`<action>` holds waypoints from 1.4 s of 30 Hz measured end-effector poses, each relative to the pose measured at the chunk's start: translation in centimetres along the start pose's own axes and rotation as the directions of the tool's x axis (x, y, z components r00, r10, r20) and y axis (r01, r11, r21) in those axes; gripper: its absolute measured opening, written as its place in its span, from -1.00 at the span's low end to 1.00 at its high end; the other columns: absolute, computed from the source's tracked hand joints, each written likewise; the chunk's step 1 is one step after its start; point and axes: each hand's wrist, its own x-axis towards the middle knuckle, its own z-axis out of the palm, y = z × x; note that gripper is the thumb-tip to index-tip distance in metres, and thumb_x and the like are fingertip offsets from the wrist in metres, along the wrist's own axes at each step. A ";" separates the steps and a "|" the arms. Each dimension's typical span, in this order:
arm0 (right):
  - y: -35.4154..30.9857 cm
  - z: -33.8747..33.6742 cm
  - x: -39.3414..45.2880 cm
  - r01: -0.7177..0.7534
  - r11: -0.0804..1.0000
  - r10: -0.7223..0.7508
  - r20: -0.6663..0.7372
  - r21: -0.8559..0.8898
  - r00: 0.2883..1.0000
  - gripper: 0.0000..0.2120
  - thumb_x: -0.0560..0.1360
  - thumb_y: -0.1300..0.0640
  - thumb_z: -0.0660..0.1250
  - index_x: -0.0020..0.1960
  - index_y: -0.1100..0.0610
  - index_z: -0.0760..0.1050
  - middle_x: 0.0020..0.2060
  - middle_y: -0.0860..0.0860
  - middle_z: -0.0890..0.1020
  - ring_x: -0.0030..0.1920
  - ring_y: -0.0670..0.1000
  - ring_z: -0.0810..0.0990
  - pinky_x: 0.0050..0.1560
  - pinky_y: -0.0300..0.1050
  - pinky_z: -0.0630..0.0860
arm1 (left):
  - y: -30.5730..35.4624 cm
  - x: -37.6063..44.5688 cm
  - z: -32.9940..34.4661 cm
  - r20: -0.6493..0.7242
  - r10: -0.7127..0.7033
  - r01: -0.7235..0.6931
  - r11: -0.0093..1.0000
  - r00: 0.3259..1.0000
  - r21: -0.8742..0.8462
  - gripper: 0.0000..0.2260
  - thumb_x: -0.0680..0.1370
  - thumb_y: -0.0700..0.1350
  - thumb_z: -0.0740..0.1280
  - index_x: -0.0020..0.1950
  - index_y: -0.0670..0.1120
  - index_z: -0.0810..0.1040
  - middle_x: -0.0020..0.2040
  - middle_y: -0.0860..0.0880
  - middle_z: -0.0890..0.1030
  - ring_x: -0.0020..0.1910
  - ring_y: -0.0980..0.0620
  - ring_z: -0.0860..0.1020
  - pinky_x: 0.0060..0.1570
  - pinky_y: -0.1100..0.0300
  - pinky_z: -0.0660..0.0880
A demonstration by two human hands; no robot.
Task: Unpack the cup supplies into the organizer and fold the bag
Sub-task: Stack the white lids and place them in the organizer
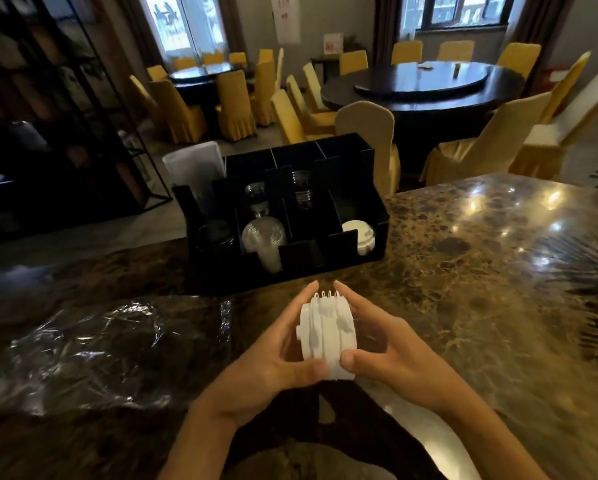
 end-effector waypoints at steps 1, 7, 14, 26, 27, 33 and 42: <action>-0.1 0.2 0.0 0.006 1.000 -0.006 0.001 -0.004 1.000 -0.16 0.45 0.00 0.48 0.60 -0.12 0.10 0.42 -0.16 0.51 0.42 -0.10 0.47 0.41 -0.08 0.42 | 0.1 -0.1 0.0 -0.038 0.003 -0.002 1.000 0.999 0.015 -0.16 0.43 0.01 0.56 0.56 0.31 0.15 0.57 0.07 0.31 0.52 -0.02 0.32 0.44 -0.17 0.35; -0.8 0.3 0.3 0.101 0.993 -0.095 0.081 -0.064 0.992 -0.15 0.44 0.12 0.55 0.58 -0.13 0.17 0.49 -0.05 0.39 0.49 0.03 0.38 0.44 0.07 0.40 | 0.3 -0.6 0.5 -0.141 -0.010 0.013 1.000 0.990 0.023 -0.19 0.37 0.20 0.55 0.54 0.15 0.29 0.46 -0.04 0.48 0.44 -0.15 0.44 0.27 -0.23 0.50; -0.7 0.8 0.6 0.039 0.999 -0.039 0.045 -0.007 0.998 -0.24 0.42 -0.10 0.52 0.53 -0.18 0.25 0.35 -0.05 0.56 0.36 0.04 0.54 0.33 0.10 0.51 | 0.6 -1.0 0.5 -0.132 0.065 -0.039 0.981 0.989 0.191 -0.14 0.35 0.04 0.61 0.55 0.20 0.24 0.46 0.10 0.47 0.46 0.05 0.41 0.41 -0.10 0.39; -1.3 0.1 0.7 -0.047 0.992 0.040 0.067 0.117 0.997 -0.31 0.41 -0.15 0.49 0.48 -0.10 0.35 0.31 0.02 0.59 0.33 0.13 0.55 0.27 0.30 0.52 | 1.3 -1.3 1.2 -0.172 0.171 -0.094 0.919 0.970 0.383 -0.13 0.28 -0.12 0.64 0.42 0.40 0.31 0.36 0.29 0.40 0.35 0.29 0.40 0.11 0.31 0.55; -1.3 0.1 0.7 -0.040 0.994 0.035 0.052 0.104 0.998 -0.32 0.40 -0.12 0.49 0.47 -0.09 0.36 0.29 0.02 0.59 0.32 0.13 0.56 0.27 0.29 0.53 | 1.3 -1.3 1.3 -0.173 0.171 -0.092 0.916 0.970 0.391 -0.13 0.28 -0.12 0.63 0.41 0.43 0.30 0.35 0.32 0.41 0.34 0.33 0.40 0.10 0.35 0.54; -1.2 0.4 0.7 0.043 0.998 -0.043 -0.004 0.040 0.999 -0.28 0.39 -0.03 0.54 0.48 -0.05 0.34 0.30 0.01 0.59 0.34 0.12 0.54 0.29 0.23 0.52 | 1.1 -1.4 1.1 -0.193 0.117 -0.074 0.974 0.974 0.216 -0.14 0.29 -0.08 0.66 0.47 0.30 0.34 0.43 0.15 0.47 0.42 0.04 0.45 0.26 -0.04 0.54; -1.1 -0.1 0.9 0.070 0.998 -0.070 0.076 0.004 0.995 -0.15 0.34 -0.07 0.60 0.52 -0.21 0.26 0.39 -0.10 0.51 0.42 0.01 0.48 0.40 0.11 0.44 | 1.4 -1.1 0.9 -0.241 0.092 -0.043 0.979 0.966 0.201 -0.23 0.31 0.04 0.64 0.46 0.16 0.39 0.38 0.05 0.52 0.42 -0.04 0.44 0.35 -0.20 0.44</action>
